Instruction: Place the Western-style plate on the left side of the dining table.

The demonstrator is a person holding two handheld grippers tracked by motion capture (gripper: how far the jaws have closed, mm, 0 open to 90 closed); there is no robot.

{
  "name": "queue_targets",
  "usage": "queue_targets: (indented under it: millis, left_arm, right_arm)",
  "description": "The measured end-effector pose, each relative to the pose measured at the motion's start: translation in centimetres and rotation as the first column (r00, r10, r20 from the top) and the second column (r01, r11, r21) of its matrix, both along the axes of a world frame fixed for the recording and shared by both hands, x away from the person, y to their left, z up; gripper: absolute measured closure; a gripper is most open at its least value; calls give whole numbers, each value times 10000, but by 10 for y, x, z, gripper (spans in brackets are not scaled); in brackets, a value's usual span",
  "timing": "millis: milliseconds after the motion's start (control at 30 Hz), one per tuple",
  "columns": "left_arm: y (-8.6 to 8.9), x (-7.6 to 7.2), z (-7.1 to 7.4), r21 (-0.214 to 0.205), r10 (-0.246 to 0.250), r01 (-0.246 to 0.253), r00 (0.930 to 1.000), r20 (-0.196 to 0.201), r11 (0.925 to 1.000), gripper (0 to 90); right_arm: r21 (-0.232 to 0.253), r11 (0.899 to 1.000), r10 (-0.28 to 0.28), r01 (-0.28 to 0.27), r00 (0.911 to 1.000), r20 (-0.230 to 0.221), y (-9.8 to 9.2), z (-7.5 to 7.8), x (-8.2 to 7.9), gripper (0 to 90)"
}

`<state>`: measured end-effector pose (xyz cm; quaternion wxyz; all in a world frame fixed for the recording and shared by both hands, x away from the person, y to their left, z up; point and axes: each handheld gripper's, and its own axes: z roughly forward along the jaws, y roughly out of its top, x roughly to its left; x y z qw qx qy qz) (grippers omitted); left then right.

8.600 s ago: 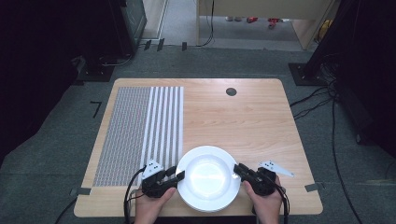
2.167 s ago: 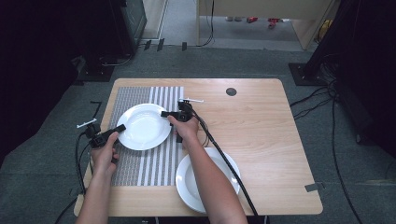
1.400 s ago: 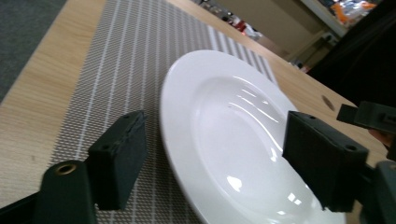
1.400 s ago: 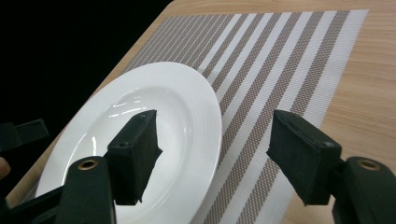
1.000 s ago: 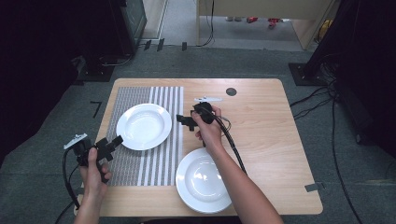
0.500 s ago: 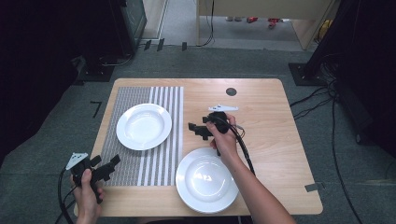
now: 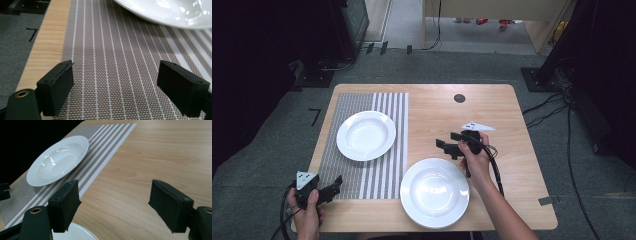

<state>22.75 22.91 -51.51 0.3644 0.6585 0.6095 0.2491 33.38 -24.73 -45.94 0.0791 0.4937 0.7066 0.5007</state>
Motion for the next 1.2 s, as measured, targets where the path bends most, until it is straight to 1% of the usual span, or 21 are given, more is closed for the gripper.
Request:
queue_targets:
  millis: [33, 100, 200, 267, 333, 400, 433, 467, 800, 1000, 1033, 1200]
  left_arm:
    - [-1, 1, -1, 132, -40, 42, 9999, -130, 9999, 139]
    - [-3, 2, -2, 221, -110, 119, 9992, -396, 9997, 139]
    - [-2, 2, -2, 192, -111, 119, 9990, -439, 9997, 139]
    - [-4, 2, -3, 307, -95, 109, 9989, -455, 9995, 139]
    - [-7, 3, -3, 588, -74, 104, 9987, -510, 9982, 139]
    - [-12, 4, -3, 1133, -51, 119, 9982, -597, 9935, 139]
    - [-13, 4, -3, 1312, -70, 149, 9982, -604, 9912, 138]
    - [-13, 4, -3, 1251, -51, 128, 9981, -619, 9921, 141]
    - [-13, 4, -3, 1261, -54, 133, 9980, -629, 9919, 141]
    - [-13, 4, -3, 1258, -58, 136, 9980, -626, 9920, 141]
    - [-13, 4, -3, 1258, -57, 135, 9980, -624, 9920, 141]
    - [-13, 4, -3, 1258, -56, 134, 9980, -625, 9920, 141]
  right_arm:
    - [10, 10000, -39, 39, 10000, 19, -4, 0, -2, 237]
    - [49, 9998, -173, 173, 9998, 52, -13, -1, -6, 237]
    - [100, 9995, -316, 315, 9995, 55, -23, -2, -12, 236]
    - [95, 9991, -414, 413, 9991, 57, -29, -3, -16, 236]
    - [90, 9986, -514, 514, 9987, 49, -36, -4, -22, 236]
    - [34, 9982, -603, 603, 9982, 42, -42, -6, -27, 234]
    - [-16, 9979, -645, 645, 9979, 38, -45, -7, -29, 233]
    - [-61, 9976, -692, 693, 9976, 56, -48, -8, -31, 233]
    - [-164, 9916, -1282, 1280, 9917, -107, -81, -20, -51, 232]
    - [-281, 9830, -1821, 1815, 9831, -200, -106, -26, -62, 234]
    - [-327, 9801, -1968, 1960, 9802, -227, -112, -27, -65, 234]
    - [-383, 9712, -2364, 2354, 9713, -263, -130, -31, -74, 233]
